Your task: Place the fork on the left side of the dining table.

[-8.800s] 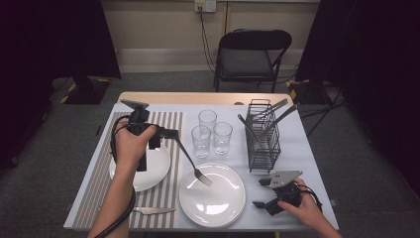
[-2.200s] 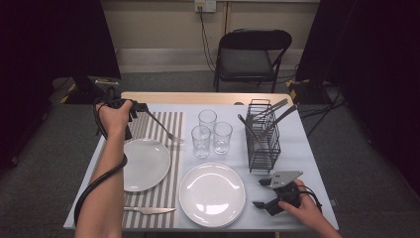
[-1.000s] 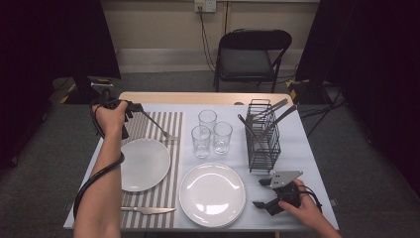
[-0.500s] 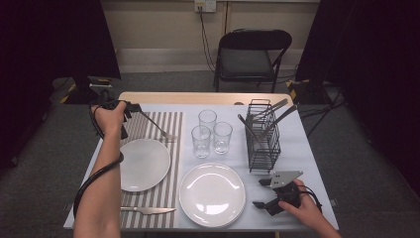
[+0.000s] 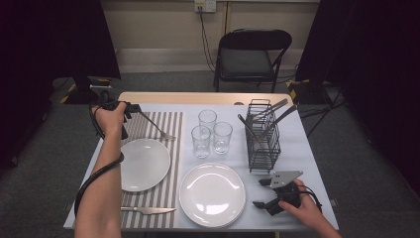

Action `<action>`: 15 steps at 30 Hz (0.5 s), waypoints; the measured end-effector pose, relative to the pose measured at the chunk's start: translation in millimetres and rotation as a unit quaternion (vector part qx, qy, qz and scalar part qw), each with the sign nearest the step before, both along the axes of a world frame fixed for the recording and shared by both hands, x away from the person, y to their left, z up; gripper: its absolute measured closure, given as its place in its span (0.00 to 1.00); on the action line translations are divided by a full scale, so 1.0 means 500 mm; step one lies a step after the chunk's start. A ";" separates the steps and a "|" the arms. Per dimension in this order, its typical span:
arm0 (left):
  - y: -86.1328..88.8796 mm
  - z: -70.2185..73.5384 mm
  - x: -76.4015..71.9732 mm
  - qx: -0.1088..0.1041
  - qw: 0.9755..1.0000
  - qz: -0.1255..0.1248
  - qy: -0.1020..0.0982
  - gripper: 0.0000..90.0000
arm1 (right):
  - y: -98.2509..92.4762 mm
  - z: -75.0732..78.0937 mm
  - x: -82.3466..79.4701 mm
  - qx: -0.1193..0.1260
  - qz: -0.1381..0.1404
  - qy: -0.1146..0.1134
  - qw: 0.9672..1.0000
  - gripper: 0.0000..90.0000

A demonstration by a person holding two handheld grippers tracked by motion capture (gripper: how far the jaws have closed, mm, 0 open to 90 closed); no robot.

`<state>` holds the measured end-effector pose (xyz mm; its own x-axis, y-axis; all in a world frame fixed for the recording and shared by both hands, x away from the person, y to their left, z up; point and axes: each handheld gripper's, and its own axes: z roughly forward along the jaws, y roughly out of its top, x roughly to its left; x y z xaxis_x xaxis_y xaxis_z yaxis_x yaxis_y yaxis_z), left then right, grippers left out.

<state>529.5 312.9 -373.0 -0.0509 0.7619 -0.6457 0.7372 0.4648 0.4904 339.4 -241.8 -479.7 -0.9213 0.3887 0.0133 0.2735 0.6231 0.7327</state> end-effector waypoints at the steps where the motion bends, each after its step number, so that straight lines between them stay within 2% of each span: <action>1: 0.000 0.000 0.000 0.000 1.000 0.002 0.002 0.96 | 0.000 0.000 0.000 0.000 0.000 0.000 1.000 0.21; 3: 0.003 -0.003 -0.001 0.001 1.000 -0.005 -0.001 0.96 | 0.000 0.000 0.000 0.000 -0.001 0.000 1.000 0.21; 4: 0.002 -0.003 -0.001 0.000 1.000 0.001 -0.001 0.96 | 0.000 0.000 0.000 0.000 0.000 0.000 1.000 0.21; 6: 0.004 -0.004 -0.002 0.006 1.000 -0.001 0.003 0.97 | 0.000 0.000 0.000 0.000 0.000 0.000 1.000 0.21; 8: 0.006 -0.006 -0.003 -0.002 1.000 -0.001 -0.001 0.96 | 0.000 0.000 0.000 0.000 -0.001 0.001 1.000 0.21; 9: 0.009 -0.006 -0.004 -0.001 1.000 -0.007 -0.002 0.96 | 0.000 0.000 0.000 0.000 -0.001 0.001 1.000 0.21; 10: 0.008 -0.005 -0.004 0.001 1.000 -0.003 -0.001 0.96 | 0.000 0.000 0.000 0.000 0.000 0.000 1.000 0.21; 11: 0.009 -0.006 -0.005 -0.007 1.000 -0.004 -0.004 0.95 | 0.000 0.000 0.000 0.000 0.000 0.001 1.000 0.21; 12: 0.011 -0.006 -0.005 0.000 1.000 -0.005 0.002 0.94 | 0.000 0.000 0.000 0.000 0.000 0.001 1.000 0.21; 15: 0.014 -0.008 -0.007 -0.002 1.000 -0.006 0.001 0.93 | 0.000 0.000 0.000 0.000 0.000 0.001 1.000 0.21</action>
